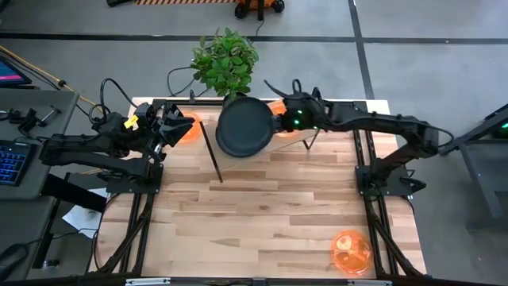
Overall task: Place and stack plates onto a shelf
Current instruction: Stack the black plate on top of the black plate on the shelf
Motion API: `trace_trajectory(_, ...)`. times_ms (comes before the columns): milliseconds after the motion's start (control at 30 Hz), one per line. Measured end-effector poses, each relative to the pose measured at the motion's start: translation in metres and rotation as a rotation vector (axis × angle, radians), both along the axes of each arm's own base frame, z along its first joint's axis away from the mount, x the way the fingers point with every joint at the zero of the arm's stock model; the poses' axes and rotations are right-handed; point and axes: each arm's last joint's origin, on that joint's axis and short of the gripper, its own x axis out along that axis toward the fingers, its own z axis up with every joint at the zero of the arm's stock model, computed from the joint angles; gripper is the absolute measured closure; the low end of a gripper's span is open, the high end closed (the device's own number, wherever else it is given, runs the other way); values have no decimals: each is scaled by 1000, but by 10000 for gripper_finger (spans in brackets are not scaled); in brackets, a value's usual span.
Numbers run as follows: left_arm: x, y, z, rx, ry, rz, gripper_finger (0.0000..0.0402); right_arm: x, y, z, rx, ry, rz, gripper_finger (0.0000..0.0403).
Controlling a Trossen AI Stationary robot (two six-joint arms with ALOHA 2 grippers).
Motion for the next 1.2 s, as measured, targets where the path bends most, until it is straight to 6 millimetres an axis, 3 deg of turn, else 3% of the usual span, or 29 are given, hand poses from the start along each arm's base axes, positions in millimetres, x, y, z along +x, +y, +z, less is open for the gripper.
trace_trajectory(267, 0, 0, 0, -2, 0, -1, 321, 33, -11, -25, 74, 50, 9, 403)
trace_trajectory(600, 0, 0, 0, -1, 1, -1, 321, 36, -13, -29, 85, 53, 10, 394)
trace_trajectory(933, 0, 0, 0, 0, 1, -1, 321, 35, -12, -25, 89, 32, 112, 266)
trace_trajectory(1200, 0, 0, 0, 40, 9, 22, 321, 16, -9, 1, 40, -15, 152, 206)
